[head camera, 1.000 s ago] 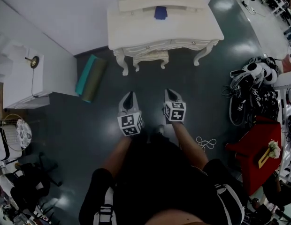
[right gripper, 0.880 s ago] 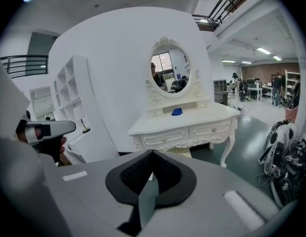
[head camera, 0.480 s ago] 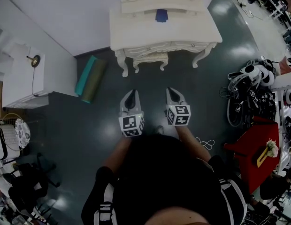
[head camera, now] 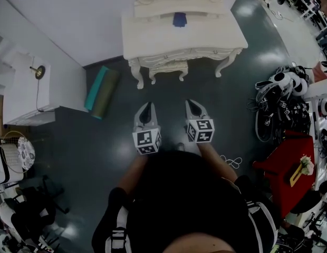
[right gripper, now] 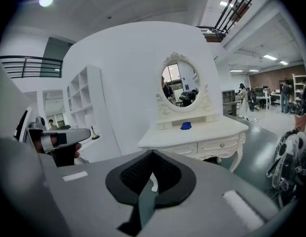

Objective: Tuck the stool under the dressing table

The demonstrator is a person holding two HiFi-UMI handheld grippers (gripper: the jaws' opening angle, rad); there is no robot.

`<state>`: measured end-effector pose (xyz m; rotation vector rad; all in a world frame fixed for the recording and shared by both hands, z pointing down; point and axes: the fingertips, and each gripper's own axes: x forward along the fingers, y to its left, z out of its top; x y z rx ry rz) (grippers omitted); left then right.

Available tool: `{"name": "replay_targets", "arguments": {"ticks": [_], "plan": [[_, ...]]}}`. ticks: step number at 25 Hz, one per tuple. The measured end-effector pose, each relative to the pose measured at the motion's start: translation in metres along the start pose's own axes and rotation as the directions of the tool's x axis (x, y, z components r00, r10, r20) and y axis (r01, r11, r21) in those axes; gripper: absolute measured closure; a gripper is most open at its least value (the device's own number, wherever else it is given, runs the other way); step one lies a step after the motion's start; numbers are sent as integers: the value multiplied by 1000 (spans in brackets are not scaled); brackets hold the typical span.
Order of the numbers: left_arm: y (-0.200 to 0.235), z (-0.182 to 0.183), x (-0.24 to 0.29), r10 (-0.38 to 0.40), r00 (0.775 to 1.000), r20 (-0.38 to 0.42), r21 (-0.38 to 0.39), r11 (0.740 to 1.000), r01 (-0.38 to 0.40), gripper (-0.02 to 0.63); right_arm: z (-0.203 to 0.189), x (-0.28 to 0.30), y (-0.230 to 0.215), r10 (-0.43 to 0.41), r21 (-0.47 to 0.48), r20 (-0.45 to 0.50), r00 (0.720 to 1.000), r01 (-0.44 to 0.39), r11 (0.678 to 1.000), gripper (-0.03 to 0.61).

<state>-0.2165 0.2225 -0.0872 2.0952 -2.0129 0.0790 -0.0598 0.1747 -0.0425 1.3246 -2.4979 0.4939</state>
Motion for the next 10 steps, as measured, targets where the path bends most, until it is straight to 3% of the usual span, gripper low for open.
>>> {"name": "replay_targets", "arguments": {"ticks": [10], "plan": [[-5,-13,-3,-25,999,-24,-13,1000,25,606,1,-8,0,-5,1,-6,1000,5,1000,583]]}}
